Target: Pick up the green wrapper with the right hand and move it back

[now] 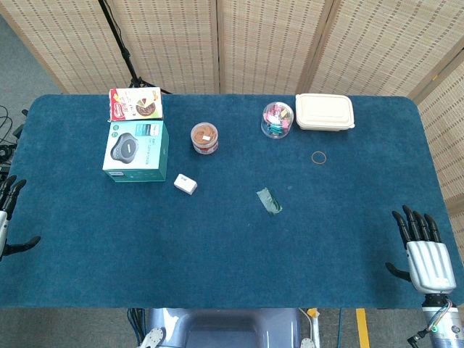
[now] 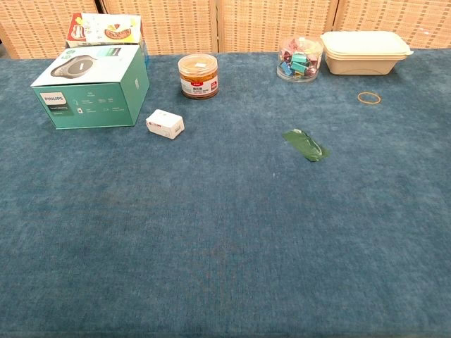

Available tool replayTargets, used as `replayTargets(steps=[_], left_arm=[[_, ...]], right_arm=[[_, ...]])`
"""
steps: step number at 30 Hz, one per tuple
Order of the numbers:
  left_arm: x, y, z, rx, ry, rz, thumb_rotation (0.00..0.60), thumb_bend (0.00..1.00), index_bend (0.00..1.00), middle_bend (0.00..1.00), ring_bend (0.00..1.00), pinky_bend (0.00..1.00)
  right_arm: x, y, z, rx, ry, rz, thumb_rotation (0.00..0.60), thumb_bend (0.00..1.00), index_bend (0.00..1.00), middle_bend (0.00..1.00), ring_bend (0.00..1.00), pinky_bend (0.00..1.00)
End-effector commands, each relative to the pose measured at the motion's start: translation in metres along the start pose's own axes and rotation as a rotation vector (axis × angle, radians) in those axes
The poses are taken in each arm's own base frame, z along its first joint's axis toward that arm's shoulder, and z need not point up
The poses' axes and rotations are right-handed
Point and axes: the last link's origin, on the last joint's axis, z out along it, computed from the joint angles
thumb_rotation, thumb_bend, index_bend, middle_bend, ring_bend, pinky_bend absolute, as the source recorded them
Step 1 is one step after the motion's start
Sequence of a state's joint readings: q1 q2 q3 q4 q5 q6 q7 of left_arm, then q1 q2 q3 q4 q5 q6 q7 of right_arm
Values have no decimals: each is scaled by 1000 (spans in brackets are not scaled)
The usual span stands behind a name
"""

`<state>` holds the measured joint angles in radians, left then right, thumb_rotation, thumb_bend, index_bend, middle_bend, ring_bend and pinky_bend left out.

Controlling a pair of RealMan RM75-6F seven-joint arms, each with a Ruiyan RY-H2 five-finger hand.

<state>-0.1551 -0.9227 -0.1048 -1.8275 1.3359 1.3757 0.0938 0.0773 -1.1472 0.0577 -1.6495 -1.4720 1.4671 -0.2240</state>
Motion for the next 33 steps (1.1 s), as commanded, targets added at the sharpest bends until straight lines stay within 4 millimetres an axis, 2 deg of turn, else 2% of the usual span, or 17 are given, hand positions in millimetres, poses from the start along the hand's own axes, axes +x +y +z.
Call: replayTargets(steps=[1, 7, 13, 20, 29, 33], left_arm=[[0, 0, 0, 0, -3, 1, 600, 0, 0, 0, 0, 0], [1, -1, -1, 2, 0, -5, 600, 0, 0, 0, 0, 0], [3, -3, -2, 8, 3, -23, 600, 0, 0, 0, 0, 0], [5, -6, -1, 31, 24, -36, 600, 0, 0, 0, 0, 0], [4, -7, -3, 40, 39, -37, 600, 0, 0, 0, 0, 0], [4, -8, -2, 50, 40, -37, 600, 0, 0, 0, 0, 0]], right_arm=[[-1, -1, 0, 5, -4, -3, 600, 0, 0, 0, 0, 0], [-7, -8, 6, 37, -23, 10, 600, 0, 0, 0, 0, 0], [-11, -37, 47, 186, -91, 37, 600, 0, 0, 0, 0, 0], [-3, -89, 94, 323, -116, 62, 600, 0, 3, 0, 0, 0], [-10, -158, 132, 433, -131, 120, 600, 0, 51, 0, 0, 0], [-19, -178, 145, 472, -132, 109, 600, 0, 76, 0, 0, 0]])
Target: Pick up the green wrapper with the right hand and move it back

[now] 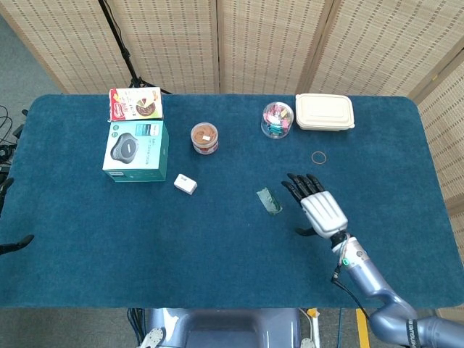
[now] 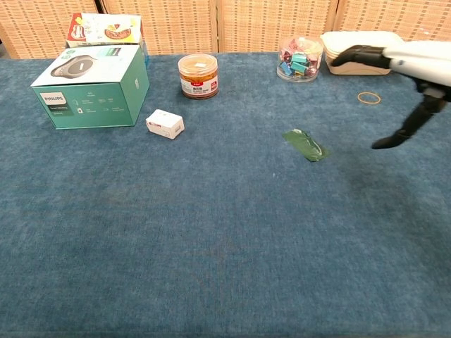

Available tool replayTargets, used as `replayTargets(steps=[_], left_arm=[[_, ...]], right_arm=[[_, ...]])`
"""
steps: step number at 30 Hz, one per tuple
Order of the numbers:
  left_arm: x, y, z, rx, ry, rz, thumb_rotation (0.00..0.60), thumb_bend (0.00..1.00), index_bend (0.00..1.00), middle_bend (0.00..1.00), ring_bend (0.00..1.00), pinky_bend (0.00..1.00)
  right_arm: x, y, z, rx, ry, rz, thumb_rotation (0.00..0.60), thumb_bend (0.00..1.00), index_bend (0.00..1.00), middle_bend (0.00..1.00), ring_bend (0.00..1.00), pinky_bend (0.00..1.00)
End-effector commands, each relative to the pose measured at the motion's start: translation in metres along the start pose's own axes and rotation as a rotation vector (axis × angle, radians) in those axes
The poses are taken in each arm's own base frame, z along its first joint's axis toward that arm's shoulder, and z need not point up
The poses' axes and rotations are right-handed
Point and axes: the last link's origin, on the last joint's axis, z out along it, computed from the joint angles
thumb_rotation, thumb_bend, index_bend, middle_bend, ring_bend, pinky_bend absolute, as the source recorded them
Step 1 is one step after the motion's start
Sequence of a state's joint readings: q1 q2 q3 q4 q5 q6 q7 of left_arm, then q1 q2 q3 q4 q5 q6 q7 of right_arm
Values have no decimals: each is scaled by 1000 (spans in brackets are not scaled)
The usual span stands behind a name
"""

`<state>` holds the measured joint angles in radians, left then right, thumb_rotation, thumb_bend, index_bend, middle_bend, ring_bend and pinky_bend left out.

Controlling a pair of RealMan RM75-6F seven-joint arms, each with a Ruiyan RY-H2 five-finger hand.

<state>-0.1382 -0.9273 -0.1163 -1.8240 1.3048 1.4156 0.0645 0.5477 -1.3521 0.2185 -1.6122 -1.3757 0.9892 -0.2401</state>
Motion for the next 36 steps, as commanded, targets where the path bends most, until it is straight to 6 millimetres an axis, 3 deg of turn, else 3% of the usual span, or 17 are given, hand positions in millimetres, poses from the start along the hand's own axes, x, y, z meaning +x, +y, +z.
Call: replayTargets(steps=[1, 15, 36], left_arm=[[-1, 0, 1, 5, -3, 2, 600, 0, 0, 0, 0, 0], [-3, 0, 4, 22, -12, 12, 600, 0, 0, 0, 0, 0], [-2, 0, 5, 24, -17, -7, 600, 0, 0, 0, 0, 0]], right_arm=[[-9, -10, 20, 29, -13, -12, 600, 0, 77, 0, 0, 0], [-39, -29, 61, 61, -37, -8, 600, 0, 110, 0, 0, 0], [-64, -33, 82, 18, -20, -47, 600, 0, 98, 0, 0, 0]])
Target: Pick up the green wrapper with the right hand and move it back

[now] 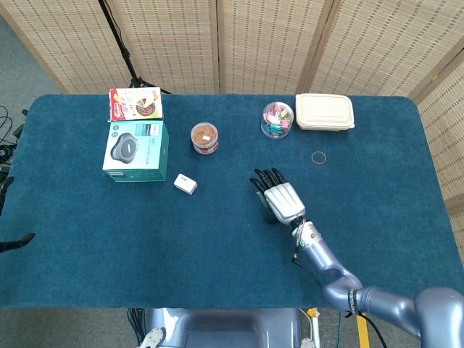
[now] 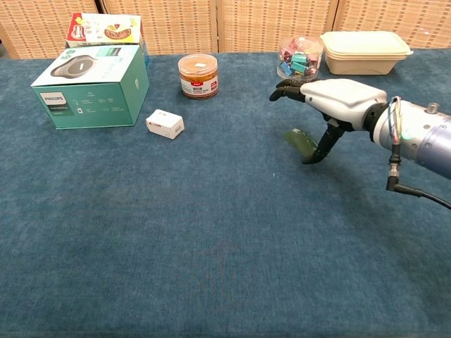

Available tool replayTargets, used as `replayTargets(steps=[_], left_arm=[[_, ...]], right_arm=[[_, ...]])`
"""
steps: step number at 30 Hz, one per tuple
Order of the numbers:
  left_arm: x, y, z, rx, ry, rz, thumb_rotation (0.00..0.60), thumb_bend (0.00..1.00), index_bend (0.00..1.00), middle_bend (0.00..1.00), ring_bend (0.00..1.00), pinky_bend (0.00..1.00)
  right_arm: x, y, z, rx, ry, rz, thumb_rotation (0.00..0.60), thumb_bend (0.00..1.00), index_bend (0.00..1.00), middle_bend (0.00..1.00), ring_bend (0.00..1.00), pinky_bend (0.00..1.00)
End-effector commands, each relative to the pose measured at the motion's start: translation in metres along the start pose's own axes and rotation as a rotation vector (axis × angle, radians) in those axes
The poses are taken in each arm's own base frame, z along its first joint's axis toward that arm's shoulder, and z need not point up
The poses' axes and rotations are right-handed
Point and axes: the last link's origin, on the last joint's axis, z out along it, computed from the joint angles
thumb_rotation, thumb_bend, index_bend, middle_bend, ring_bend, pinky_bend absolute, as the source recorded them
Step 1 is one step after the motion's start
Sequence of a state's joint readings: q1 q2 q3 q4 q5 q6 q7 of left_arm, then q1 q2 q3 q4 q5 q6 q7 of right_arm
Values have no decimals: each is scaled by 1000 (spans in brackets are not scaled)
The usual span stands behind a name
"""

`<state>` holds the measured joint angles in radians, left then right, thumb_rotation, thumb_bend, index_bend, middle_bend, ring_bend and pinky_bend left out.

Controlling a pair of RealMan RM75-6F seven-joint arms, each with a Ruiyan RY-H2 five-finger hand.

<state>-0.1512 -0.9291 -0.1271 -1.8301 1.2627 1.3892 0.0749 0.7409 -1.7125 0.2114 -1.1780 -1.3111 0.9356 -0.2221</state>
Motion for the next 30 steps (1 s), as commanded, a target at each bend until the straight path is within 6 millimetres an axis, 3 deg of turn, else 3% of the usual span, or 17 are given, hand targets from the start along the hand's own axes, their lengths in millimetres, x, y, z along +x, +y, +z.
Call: replayTargets(steps=[1, 30], left_arm=[[0, 0, 0, 1, -3, 0, 600, 0, 0, 0, 0, 0], [-2, 0, 1, 7, -7, 7, 600, 0, 0, 0, 0, 0]], right_arm=[[-2, 0, 3, -8, -2, -14, 600, 0, 98, 0, 0, 0], [-5, 20, 7, -67, 4, -90, 600, 0, 125, 0, 0, 0]])
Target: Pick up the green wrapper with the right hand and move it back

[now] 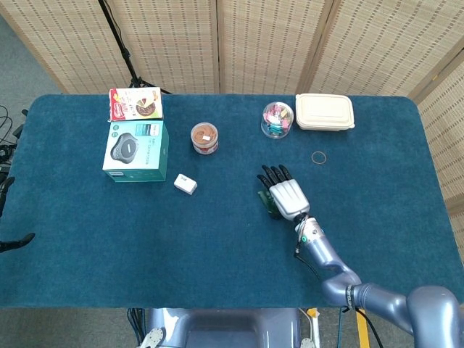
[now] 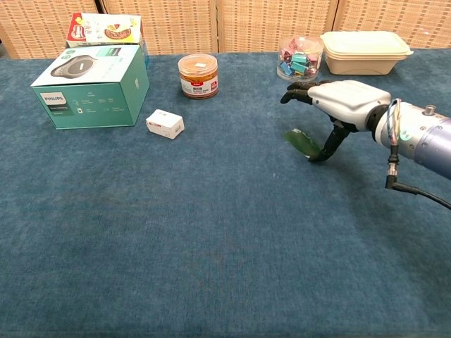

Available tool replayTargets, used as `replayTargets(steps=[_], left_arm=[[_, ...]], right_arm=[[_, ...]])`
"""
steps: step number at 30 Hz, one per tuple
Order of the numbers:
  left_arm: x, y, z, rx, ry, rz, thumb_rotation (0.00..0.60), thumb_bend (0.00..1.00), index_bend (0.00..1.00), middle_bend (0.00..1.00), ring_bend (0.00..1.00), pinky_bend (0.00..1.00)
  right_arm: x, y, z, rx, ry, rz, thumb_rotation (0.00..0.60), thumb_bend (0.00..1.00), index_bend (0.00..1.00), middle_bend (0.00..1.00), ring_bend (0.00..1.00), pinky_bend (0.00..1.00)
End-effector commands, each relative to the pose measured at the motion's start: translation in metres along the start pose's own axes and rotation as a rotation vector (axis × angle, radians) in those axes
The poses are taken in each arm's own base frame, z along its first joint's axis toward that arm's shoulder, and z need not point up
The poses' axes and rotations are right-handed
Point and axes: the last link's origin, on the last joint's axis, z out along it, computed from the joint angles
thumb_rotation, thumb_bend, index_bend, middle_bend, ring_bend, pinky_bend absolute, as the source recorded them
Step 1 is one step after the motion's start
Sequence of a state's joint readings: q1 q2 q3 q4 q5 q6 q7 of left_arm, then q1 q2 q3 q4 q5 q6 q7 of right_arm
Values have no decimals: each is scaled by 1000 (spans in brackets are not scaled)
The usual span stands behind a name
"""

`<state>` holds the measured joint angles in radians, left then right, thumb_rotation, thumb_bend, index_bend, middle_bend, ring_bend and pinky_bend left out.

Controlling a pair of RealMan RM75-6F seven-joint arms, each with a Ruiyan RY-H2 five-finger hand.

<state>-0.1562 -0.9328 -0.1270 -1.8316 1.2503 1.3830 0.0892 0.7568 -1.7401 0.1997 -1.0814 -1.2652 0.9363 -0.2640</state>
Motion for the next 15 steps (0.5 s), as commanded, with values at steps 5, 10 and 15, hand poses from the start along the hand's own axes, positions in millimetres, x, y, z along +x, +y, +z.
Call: replayTargets(steps=[5, 10, 15], left_arm=[[0, 0, 0, 2, 0, -2, 600, 0, 0, 0, 0, 0], [1, -1, 0, 2, 1, -3, 600, 0, 0, 0, 0, 0], [1, -1, -1, 0, 1, -6, 600, 0, 0, 0, 0, 0]], right_arm=[[4, 4, 2, -7, 22, -17, 600, 0, 174, 0, 0, 0], [5, 7, 1, -7, 23, -38, 600, 0, 197, 0, 0, 0], [4, 6, 0, -4, 11, -27, 600, 0, 250, 0, 0, 0]])
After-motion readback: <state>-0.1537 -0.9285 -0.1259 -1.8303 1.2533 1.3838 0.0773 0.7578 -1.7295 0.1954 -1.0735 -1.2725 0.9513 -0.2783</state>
